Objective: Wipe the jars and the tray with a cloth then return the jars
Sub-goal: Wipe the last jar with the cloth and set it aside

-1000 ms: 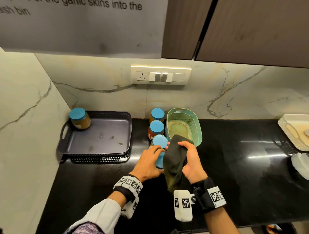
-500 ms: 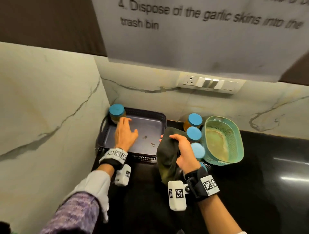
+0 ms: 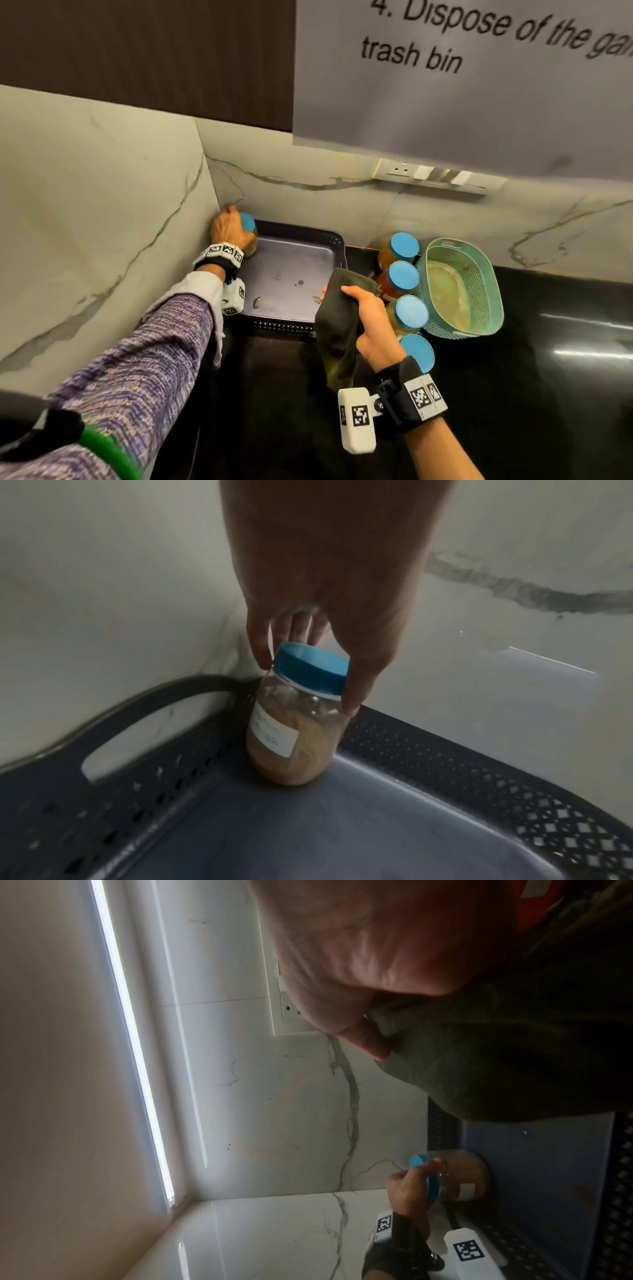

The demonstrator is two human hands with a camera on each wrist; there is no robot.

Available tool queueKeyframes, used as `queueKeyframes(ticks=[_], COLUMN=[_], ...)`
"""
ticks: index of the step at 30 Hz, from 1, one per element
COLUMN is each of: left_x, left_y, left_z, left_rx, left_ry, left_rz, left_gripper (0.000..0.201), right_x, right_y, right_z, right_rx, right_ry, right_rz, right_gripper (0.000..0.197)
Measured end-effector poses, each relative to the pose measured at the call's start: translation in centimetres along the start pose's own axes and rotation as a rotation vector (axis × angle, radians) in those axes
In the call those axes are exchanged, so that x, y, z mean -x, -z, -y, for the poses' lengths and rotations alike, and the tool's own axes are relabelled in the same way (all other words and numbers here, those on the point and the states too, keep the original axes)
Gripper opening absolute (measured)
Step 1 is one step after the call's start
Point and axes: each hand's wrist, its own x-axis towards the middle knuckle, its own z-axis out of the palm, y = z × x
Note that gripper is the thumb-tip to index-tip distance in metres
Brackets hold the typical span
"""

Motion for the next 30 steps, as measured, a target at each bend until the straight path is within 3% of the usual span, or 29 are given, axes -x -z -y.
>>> queueKeyframes(ticks=[4, 8, 11, 14, 18, 20, 23, 26, 30], left_x=[2.3, 8.9, 16.6, 24.0, 29.8, 31.1, 32.2, 32.5, 32.1], left_y=[0.8, 1.7, 1.2, -0.8, -4.9, -6.3, -7.8, -8.4, -9.4], left_z=[-1.3, -4.5, -5.3, -4.1, -0.8, 0.7, 2.1, 3.4, 4.9], left_rx=[0.147, 0.38, 0.464, 0.502, 0.519, 0.54, 0.581, 0.606, 0.685], left_ry=[-0.059, -0.149, -0.292, -0.374, -0.335, -0.317, -0.396, -0.442, -0.526], left_rz=[-0.14, -0.208, -0.185, -0.08, 0.086, 0.161, 0.192, 0.226, 0.315], left_gripper=[0.077, 0.087, 0.091, 0.097, 0.1, 0.095, 0.074, 0.068, 0.079], right_x=[-1.0, 0.0, 0.8, 2.1, 4.0, 4.0, 3.2, 3.3, 3.6], right_y=[1.3, 1.9, 2.3, 3.2, 4.5, 5.1, 5.9, 6.6, 7.5], right_z=[-0.9, -0.7, -1.4, -3.1, -6.2, -8.6, -12.8, -14.8, -13.5], right_rx=[0.018, -0.036, -0.094, 0.039, 0.563, 0.826, 1.14, 1.222, 1.285], right_ry=[0.057, 0.096, 0.191, 0.484, 1.082, 1.254, 1.247, 1.17, 1.058], right_rz=[-0.08, -0.122, -0.152, -0.148, -0.187, -0.104, 0.071, 0.285, 0.512], right_gripper=[0.046, 0.029, 0.039, 0.032, 0.014, 0.02, 0.038, 0.042, 0.048])
